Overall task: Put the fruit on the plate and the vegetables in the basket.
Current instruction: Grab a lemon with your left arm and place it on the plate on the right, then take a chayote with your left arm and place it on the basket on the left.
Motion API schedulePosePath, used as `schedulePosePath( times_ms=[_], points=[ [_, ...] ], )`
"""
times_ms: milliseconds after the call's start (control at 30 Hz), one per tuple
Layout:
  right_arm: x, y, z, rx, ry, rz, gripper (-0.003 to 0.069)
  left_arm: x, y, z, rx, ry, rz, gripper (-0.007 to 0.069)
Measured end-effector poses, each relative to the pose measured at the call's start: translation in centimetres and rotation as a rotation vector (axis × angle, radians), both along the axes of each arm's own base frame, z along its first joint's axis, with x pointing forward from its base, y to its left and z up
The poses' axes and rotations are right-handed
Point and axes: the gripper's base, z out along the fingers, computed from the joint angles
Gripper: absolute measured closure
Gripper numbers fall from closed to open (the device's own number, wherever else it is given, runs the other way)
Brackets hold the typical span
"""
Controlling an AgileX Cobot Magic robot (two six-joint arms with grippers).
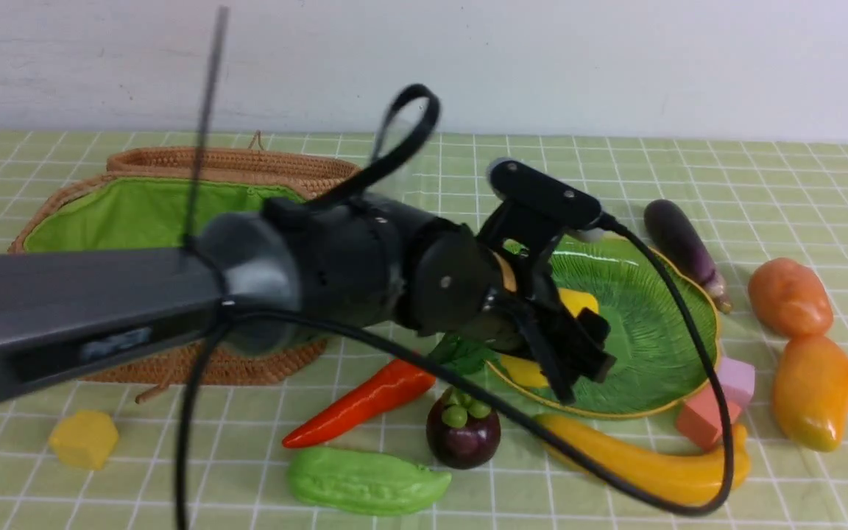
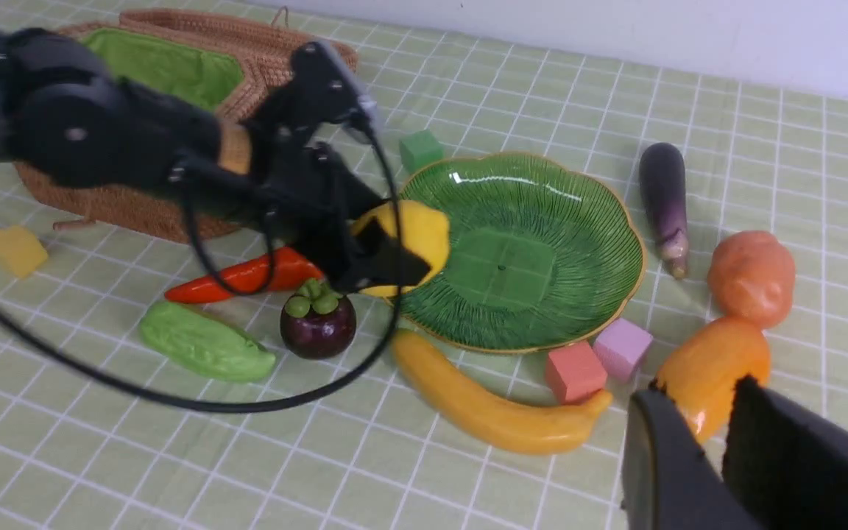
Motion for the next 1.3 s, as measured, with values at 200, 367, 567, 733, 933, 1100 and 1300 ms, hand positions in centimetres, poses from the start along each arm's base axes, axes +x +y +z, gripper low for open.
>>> schedulePosePath(
  times_ms=[200,367,567,733,933,1100,1300],
  points=[
    [-0.1,0.1,-0.1,0.008,0.017,0.013,0.0507,3.4,-3.2,-2.9,0.020,-0.004,-0.011,0.0032],
    [-0.1,0.1,-0.1,0.008,0.017,0.013,0.0508,4.0,-3.7,-3.3,0.018,-0.010,-0.012,-0.0028],
    [-0.1,0.1,-0.1,0.008,0.017,0.013,0.0508,3.9,-3.6,-2.6,0.023,-0.016,-0.017,-0.0031],
    [-0.1,0.1,-0.1,0.008,0.017,0.013,0.0508,2.8,-2.8,0.5,0.028,-0.004,-0.028,0.0030],
    [-0.1,0.2,-0.1,0.011,0.017,0.016,0.0508,-0.4,0.0,6.9,0.029,0.117,0.004,0.0295],
    [-0.4,0.8,0.0,0.028,0.014,0.089,0.0508,-3.7,2.8,11.3,0.080,0.177,-0.018,0.0622],
    [-1.0,2.0,0.3,0.044,-0.018,0.256,0.0508,-6.7,5.7,13.1,0.180,0.246,-0.047,0.0638]
  ],
)
